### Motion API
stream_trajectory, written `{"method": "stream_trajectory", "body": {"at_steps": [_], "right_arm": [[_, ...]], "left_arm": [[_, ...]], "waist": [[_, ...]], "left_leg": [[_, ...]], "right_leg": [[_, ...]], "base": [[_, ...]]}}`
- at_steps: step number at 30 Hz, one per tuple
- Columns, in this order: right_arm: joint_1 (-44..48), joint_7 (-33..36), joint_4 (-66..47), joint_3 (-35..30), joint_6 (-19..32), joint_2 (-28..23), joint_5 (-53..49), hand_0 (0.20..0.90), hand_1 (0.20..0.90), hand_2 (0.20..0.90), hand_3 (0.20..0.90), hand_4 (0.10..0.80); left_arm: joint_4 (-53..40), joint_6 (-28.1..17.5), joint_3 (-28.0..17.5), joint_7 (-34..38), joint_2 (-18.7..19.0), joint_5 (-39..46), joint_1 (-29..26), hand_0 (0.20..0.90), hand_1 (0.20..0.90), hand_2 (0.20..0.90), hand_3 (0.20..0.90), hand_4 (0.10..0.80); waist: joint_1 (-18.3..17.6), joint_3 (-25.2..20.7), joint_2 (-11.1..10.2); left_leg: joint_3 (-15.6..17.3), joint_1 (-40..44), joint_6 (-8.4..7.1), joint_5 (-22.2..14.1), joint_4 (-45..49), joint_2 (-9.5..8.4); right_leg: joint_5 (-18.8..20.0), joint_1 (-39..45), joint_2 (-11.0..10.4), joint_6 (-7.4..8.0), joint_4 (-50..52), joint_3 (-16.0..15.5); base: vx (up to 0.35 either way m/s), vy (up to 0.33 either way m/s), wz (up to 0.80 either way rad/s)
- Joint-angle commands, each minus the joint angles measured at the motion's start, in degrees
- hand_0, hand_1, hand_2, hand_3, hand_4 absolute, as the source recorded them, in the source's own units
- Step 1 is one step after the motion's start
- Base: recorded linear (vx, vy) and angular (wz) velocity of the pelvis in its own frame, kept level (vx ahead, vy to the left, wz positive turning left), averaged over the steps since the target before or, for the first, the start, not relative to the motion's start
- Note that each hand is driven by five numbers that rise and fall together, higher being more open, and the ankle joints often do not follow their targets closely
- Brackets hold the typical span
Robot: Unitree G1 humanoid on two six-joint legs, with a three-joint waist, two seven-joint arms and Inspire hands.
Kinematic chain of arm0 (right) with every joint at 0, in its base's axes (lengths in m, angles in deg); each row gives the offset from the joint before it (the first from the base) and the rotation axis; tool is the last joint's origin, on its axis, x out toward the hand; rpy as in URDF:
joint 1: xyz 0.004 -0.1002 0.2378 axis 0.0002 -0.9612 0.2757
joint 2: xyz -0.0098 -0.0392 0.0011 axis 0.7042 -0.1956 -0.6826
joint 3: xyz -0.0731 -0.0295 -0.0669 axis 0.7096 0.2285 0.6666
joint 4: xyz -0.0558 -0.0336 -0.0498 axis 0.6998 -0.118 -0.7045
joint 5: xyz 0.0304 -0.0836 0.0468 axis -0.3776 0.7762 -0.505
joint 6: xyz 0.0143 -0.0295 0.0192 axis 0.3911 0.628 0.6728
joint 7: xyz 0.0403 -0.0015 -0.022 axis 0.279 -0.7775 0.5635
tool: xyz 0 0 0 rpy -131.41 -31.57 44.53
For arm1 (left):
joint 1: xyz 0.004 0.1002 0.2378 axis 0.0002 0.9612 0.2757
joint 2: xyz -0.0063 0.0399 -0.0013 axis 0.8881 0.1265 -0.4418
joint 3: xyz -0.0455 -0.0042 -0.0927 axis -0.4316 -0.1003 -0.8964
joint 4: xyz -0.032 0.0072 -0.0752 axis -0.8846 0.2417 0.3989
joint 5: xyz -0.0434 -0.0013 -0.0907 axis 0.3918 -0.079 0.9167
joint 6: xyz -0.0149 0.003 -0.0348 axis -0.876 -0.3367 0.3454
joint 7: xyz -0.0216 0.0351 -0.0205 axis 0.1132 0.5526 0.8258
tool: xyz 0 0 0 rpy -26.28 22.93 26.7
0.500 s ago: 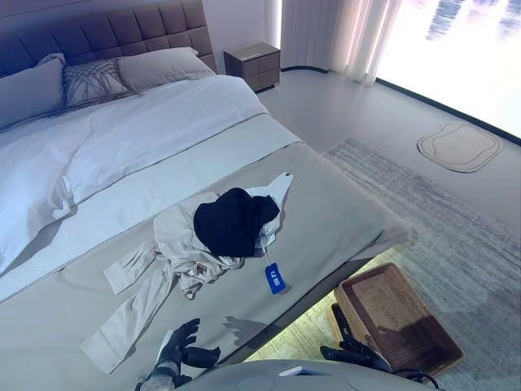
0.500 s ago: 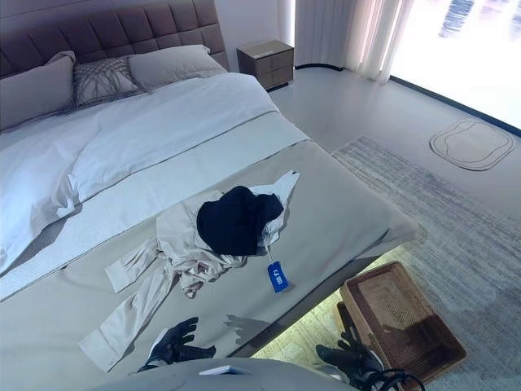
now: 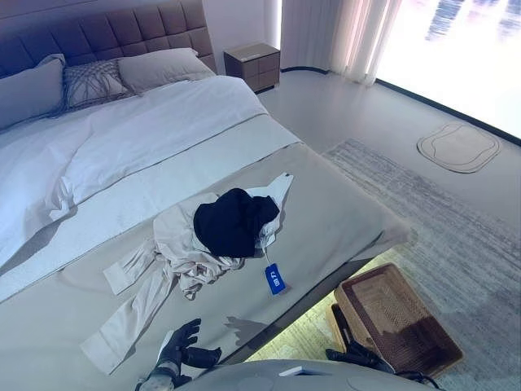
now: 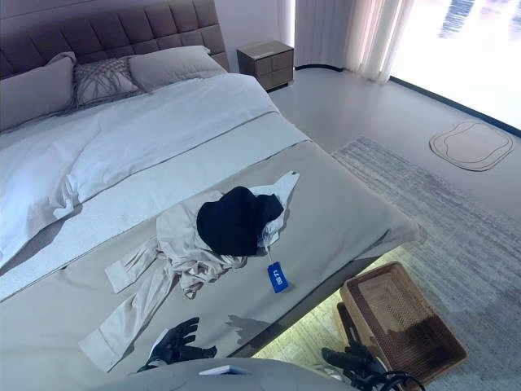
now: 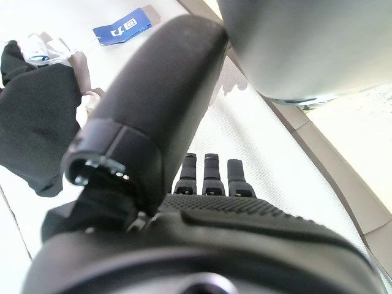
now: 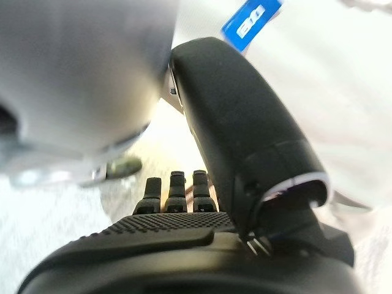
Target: Pick up the clothes from the bed and place them into the basket
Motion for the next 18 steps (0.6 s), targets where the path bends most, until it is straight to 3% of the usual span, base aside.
{"method": "stream_trajectory", "body": {"at_steps": [1, 4, 6, 9, 11, 13, 18], "right_arm": [[7.5, 4.6, -4.6, 2.6, 3.8, -2.2, 8.4, 0.9, 0.9, 0.9, 0.9, 0.8], [10.3, 8.2, -12.7, 6.4, 4.0, -6.0, 15.5, 0.9, 0.9, 0.9, 0.9, 0.8], [12.0, 13.7, -26.4, 9.9, 3.0, -11.1, 24.2, 0.9, 0.9, 0.9, 0.9, 0.8], [12.4, 16.0, -34.7, 10.9, 1.7, -14.0, 30.3, 0.9, 0.9, 0.9, 0.9, 0.8], [14.7, 21.2, -46.0, 10.5, 1.9, -20.6, 39.0, 0.9, 0.9, 0.9, 0.9, 0.8], [17.6, 22.8, -48.0, 10.5, 1.5, -23.0, 41.9, 0.9, 0.9, 0.9, 0.9, 0.8], [35.5, 25.3, -51.8, 14.0, -6.1, -30.5, 46.7, 0.9, 0.9, 0.9, 0.9, 0.8]], "left_arm": [[-2.4, -2.2, -0.6, 2.1, 2.0, -2.6, -5.2, 0.9, 0.9, 0.9, 0.9, 0.8], [-6.9, -0.9, -0.2, 5.3, 5.4, -7.2, -5.0, 0.9, 0.9, 0.9, 0.9, 0.8], [-12.1, 0.9, -0.8, 6.5, 8.3, -8.1, -3.7, 0.9, 0.9, 0.9, 0.9, 0.8], [-14.3, 1.3, -1.8, 6.5, 9.2, -7.9, -2.6, 0.9, 0.9, 0.9, 0.9, 0.8], [-16.9, -0.6, -3.5, 9.1, 10.6, -11.5, -0.8, 0.9, 0.9, 0.9, 0.9, 0.8], [-17.5, -1.0, -3.4, 9.5, 11.2, -11.9, -1.0, 0.9, 0.9, 0.9, 0.9, 0.8], [-18.9, -2.0, 0.6, 8.8, 12.3, -11.7, -5.0, 0.9, 0.9, 0.9, 0.9, 0.8]], "waist": [[2.4, 4.0, -0.2], [3.7, 4.4, -0.5], [4.8, 4.9, -0.7], [5.2, 4.7, -0.8], [6.3, 5.0, -1.1], [7.0, 5.5, -1.0], [9.5, 8.5, -0.4]], "left_leg": [[-1.7, 5.4, -0.04, -7.5, 1.9, 0.34], [-2.7, 4.7, -0.02, -7.6, 2.7, 0.3], [-3.6, 4.4, -0.01, -7.7, 3.3, 0.22], [-4.1, 3.8, 0.03, -7.7, 3.8, 0.16], [-4.8, 2.8, -0.07, -8.1, 5.2, 0.1], [-5.2, 1.9, -0.15, -8.3, 6.5, 0.11], [-8.3, -4.3, -0.76, -8.6, 11.3, -0.71]], "right_leg": [[-3.5, -1.7, 0.5, -1.5, 6.2, -1.2], [-4.0, -1.8, 0.5, -1.9, 6.9, -1.8], [-4.6, -1.5, 0.4, -2.23, 7.6, -2.5], [-4.7, -1.8, 0.3, -2.39, 7.9, -2.8], [-5.8, -2.3, 0.0, -2.74, 9.6, -3.6], [-6.8, -3.0, -0.1, -3.2, 11.6, -4.3], [-8.9, -8.5, -1.1, -4.8, 17.5, -6.0]], "base": [[-0.014, -0.038, 0.05], [-0.011, -0.042, 0.06], [0.011, -0.033, 0.15], [0.032, -0.013, 0.2], [0.06, -0.006, 0.07], [0.03, 0.009, 0.24], [-0.086, 0.027, 0.31]]}}
